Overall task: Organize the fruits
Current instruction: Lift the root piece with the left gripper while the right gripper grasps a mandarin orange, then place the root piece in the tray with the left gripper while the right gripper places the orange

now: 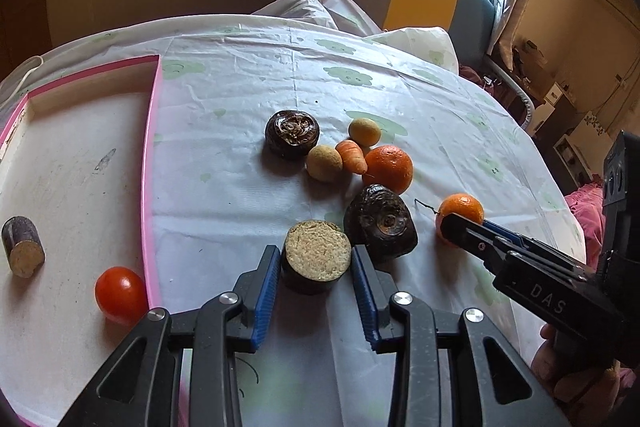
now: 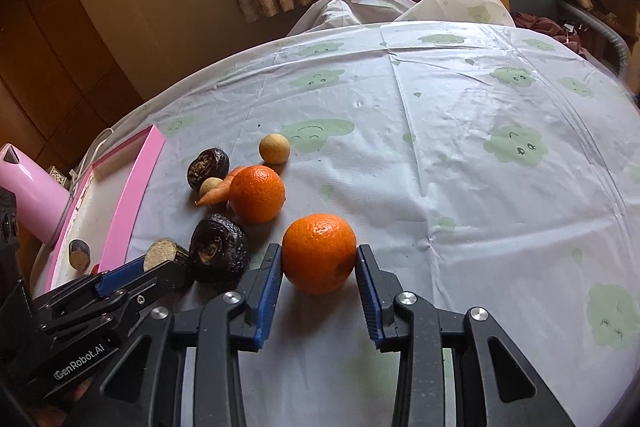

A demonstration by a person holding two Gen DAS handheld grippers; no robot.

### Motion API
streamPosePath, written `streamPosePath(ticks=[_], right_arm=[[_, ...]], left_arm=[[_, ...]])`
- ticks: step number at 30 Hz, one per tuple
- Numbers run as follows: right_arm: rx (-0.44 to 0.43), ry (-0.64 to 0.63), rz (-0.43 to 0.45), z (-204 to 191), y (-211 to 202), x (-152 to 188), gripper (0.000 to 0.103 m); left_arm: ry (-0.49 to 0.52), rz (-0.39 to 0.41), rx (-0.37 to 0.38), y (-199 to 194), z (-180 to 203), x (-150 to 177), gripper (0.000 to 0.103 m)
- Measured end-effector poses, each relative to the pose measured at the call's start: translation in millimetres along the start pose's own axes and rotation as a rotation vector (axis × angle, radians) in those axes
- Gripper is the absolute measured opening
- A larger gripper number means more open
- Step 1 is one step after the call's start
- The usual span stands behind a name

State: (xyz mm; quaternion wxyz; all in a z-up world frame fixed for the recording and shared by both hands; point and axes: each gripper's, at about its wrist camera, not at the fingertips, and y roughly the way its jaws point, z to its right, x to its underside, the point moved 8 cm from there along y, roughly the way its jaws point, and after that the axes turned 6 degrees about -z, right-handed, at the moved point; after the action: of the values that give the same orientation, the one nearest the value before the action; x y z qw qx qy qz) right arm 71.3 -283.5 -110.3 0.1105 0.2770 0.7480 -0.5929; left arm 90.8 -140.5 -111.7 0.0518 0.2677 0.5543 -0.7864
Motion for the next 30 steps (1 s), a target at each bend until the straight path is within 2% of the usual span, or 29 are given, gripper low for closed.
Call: streamPosePath(ticks=[5,12,15,21,26,30], right_arm=[[-0.002,-0.006,0.025,-4.2,-11.4,3.5,0.036],[-0.016,-0.046,0.060,-22.5,-29.0,1.6,0.036],[-0.038,-0.075,0.072,-37.4,-36.1,-0.6,0.036],[-0.138,-0.181,0.072,-92.3,-43.4,-2.2,0.036],[-0.231,-0.285,0.032,-149.1,-37.4,6.8,0.036],[-0.273,-0.362,0.001,-188.1,-27.4,15.6,0.036]], left_arm=[[0.003,0.030,0.008,-16.2,-1.8,4.9,0.036],[-0.056,0.086,0.016,-46.6,-18.1,0.3,0.036],[-0.089,0.117,-0.006,-60.2,-33.8,-4.8,0.036],[-0.166,0.163,-0.075,-80.3,-82.8,-15.5,0.036],[-0.229,0.181,-0.147,-90.3,-127.2,-29.2,0.037],[-0.267,0.187,-0.197,-92.7,-154.7,-39.7,0.037]])
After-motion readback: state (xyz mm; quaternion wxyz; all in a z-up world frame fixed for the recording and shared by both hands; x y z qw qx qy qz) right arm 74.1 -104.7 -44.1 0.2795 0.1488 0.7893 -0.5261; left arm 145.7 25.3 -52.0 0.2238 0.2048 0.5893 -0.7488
